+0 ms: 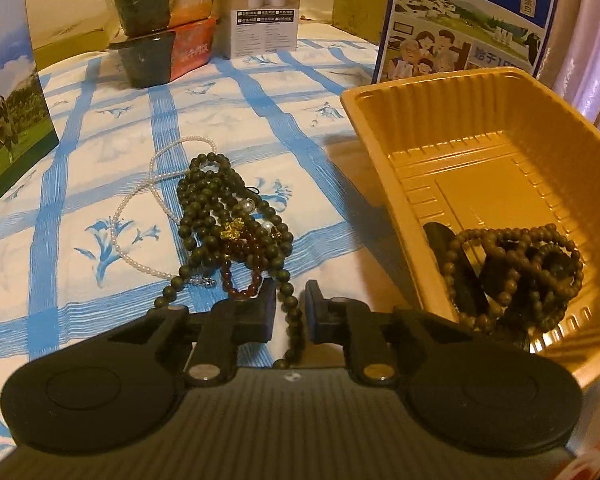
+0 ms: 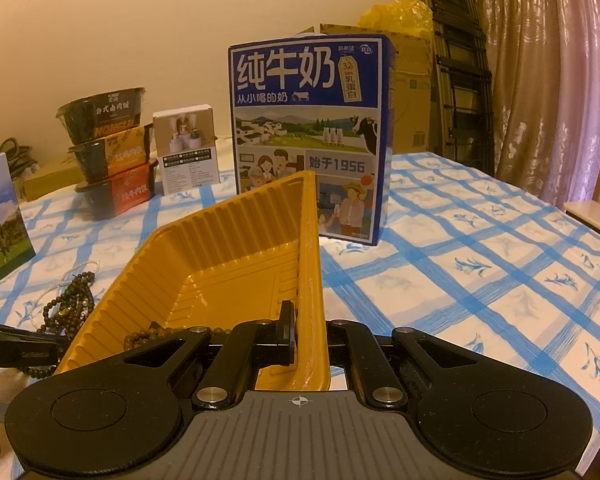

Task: Organize jewelry
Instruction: 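Grasp another dark bead strand from the pile with the left gripper, then lift the long bead strand high off the table with the left gripper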

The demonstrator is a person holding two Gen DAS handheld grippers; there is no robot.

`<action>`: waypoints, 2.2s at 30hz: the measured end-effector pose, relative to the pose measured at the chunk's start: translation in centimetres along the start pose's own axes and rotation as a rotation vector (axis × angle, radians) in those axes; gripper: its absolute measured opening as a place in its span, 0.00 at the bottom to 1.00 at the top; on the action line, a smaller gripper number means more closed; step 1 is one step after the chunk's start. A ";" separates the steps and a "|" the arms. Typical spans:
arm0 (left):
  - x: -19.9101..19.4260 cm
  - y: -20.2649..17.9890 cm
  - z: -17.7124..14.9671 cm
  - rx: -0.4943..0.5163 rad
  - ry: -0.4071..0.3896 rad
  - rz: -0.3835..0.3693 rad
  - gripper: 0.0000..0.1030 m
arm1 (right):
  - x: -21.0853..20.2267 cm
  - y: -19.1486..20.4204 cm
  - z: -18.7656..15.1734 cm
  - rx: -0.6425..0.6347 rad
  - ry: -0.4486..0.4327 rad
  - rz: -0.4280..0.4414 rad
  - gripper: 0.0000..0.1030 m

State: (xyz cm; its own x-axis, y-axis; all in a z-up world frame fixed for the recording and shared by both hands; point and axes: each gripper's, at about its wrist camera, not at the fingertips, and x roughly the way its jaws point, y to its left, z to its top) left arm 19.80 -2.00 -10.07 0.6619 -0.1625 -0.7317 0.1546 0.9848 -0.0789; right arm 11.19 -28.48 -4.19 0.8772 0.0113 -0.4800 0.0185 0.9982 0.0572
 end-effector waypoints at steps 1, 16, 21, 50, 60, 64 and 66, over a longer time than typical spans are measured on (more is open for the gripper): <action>0.0 0.0 0.0 0.001 -0.002 0.000 0.12 | 0.0 0.0 0.0 0.001 0.000 0.000 0.06; -4.7 3.3 4.1 -0.056 -0.096 -0.028 0.06 | 0.3 -0.2 -0.4 0.012 0.004 0.004 0.06; -9.9 5.1 8.3 -0.037 -0.229 -0.005 0.06 | 0.3 -0.2 -0.4 0.012 0.004 0.003 0.06; -32.4 5.1 18.9 0.020 -0.597 0.049 0.06 | 0.4 -0.2 -0.3 0.016 0.007 0.003 0.06; -34.9 3.5 19.4 0.044 -0.635 0.022 0.06 | 0.4 -0.3 -0.2 0.012 0.006 0.008 0.06; -35.4 2.8 19.7 0.051 -0.642 0.002 0.06 | 0.3 -0.2 0.0 0.009 0.004 0.012 0.06; -35.5 2.3 19.9 0.053 -0.646 -0.019 0.06 | 0.3 -0.1 0.1 0.006 0.002 0.013 0.06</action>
State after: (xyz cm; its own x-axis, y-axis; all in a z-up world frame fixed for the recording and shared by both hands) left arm 11.28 4.86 29.25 0.9641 -0.2003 -0.1743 0.1959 0.9797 -0.0422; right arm 11.50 -28.61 -4.26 0.8762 0.0240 -0.4813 0.0105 0.9976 0.0689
